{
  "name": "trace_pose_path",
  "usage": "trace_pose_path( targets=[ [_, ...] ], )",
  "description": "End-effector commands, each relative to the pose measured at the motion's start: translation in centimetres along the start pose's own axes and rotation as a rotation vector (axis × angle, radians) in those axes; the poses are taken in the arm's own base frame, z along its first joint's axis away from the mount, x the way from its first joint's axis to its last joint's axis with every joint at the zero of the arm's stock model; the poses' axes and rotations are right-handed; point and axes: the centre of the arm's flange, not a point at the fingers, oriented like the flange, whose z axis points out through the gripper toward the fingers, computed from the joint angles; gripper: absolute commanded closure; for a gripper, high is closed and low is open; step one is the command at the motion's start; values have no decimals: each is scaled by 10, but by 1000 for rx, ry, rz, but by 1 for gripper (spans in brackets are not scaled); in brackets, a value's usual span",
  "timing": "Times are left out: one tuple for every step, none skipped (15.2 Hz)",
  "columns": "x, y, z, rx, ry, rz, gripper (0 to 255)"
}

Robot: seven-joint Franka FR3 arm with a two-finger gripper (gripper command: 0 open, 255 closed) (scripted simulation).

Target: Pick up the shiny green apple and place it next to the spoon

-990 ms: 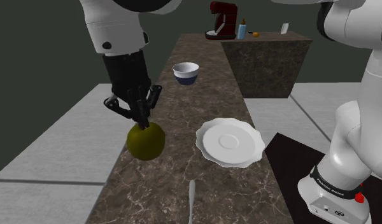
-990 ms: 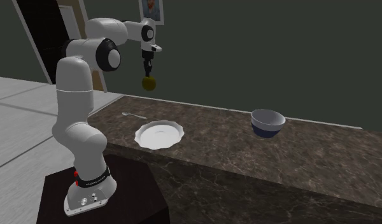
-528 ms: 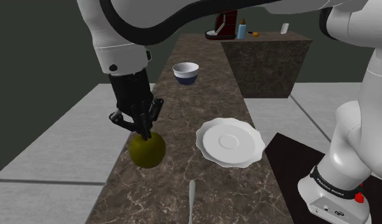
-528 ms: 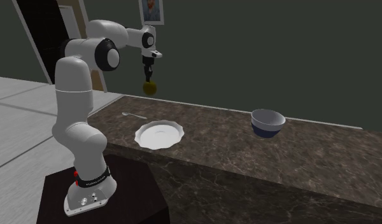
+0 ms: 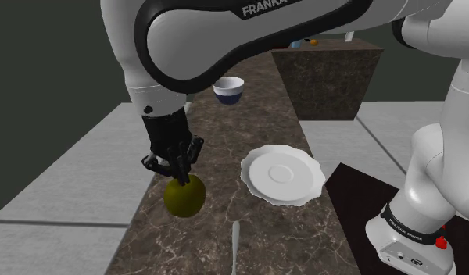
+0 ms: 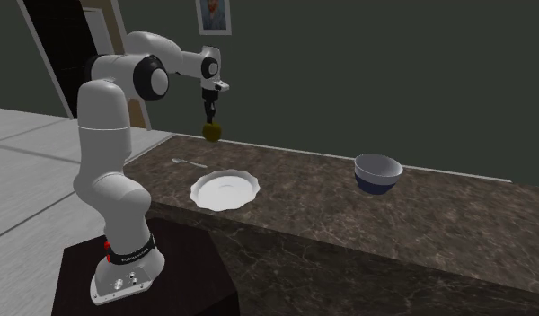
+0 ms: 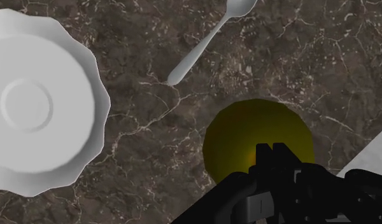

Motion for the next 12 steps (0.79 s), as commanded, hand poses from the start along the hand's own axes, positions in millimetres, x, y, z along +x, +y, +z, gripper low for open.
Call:
trace_pose_path(
  targets=[
    [1,0,10,1,1,0,255],
    [2,0,15,1,1,0,255],
    [3,1,21,1,1,0,255],
    [3,1,26,1,1,0,255],
    [4,1,31,1,1,0,255],
    [5,1,36,1,1,0,255],
    [6,1,41,1,1,0,255],
    [6,2,47,1,1,0,255],
    [7,2,52,1,1,0,255],
    [8,2,57,1,1,0,255],
    [9,2,62,1,1,0,255],
    [9,2,68,1,1,0,255]
  ],
)
